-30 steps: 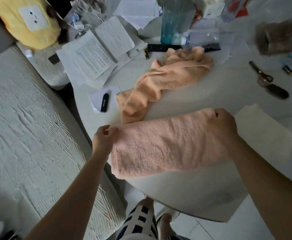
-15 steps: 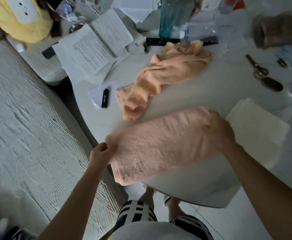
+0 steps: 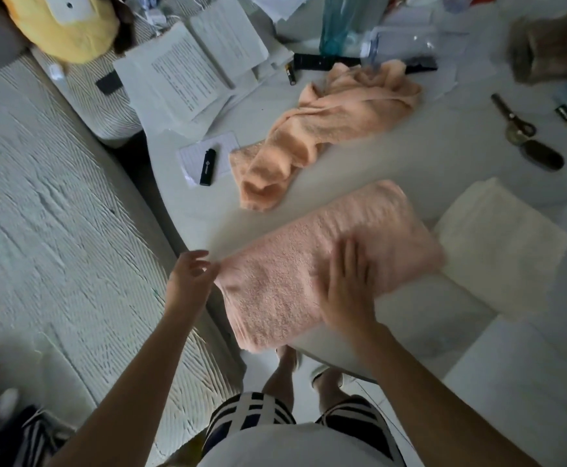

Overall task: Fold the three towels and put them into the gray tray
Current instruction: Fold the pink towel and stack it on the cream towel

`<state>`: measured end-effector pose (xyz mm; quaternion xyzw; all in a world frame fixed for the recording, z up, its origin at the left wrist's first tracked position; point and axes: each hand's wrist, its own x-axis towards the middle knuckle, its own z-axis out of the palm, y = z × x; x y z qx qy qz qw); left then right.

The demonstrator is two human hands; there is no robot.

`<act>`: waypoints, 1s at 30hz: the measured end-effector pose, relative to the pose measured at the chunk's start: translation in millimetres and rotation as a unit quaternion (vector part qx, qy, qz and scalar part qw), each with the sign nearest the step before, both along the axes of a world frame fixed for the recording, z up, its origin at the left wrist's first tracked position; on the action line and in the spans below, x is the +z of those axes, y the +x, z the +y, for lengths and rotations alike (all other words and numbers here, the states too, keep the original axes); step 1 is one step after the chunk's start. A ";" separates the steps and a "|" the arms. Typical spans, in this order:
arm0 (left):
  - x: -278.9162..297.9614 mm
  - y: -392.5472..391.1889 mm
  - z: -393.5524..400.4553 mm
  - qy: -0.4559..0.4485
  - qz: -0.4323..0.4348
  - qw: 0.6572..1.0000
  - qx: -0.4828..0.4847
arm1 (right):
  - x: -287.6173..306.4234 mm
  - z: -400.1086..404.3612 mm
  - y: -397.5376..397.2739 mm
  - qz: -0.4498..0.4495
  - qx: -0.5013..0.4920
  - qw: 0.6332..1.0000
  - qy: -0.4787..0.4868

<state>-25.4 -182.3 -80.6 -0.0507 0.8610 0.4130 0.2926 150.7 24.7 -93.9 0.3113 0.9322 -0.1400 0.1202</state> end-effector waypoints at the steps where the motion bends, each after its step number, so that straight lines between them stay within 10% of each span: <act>1: 1.2 -3.0 5.6 0.002 0.018 0.999 -0.041 | -1.6 -8.5 -3.9 0.032 0.036 0.999 -0.006; 5: -10.4 24.4 37.2 -0.076 0.215 0.936 -0.269 | -11.6 -25.7 -22.1 0.090 0.201 0.975 -0.008; 9: -38.7 52.9 51.5 -0.152 0.232 0.854 -0.440 | -27.1 41.6 -19.9 0.053 0.216 0.973 0.058; 19: -27.2 29.0 56.4 -0.173 0.206 0.894 -0.360 | -16.7 114.8 -4.0 -0.005 0.007 0.996 0.086; 24: -19.6 23.2 55.3 -0.105 0.027 0.961 -0.255 | -4.4 43.2 30.1 0.051 -0.002 0.999 0.014; 30: -3.5 58.7 33.2 -0.071 -0.132 0.942 -0.300 | -0.2 -2.4 107.7 0.024 -0.182 0.983 -0.006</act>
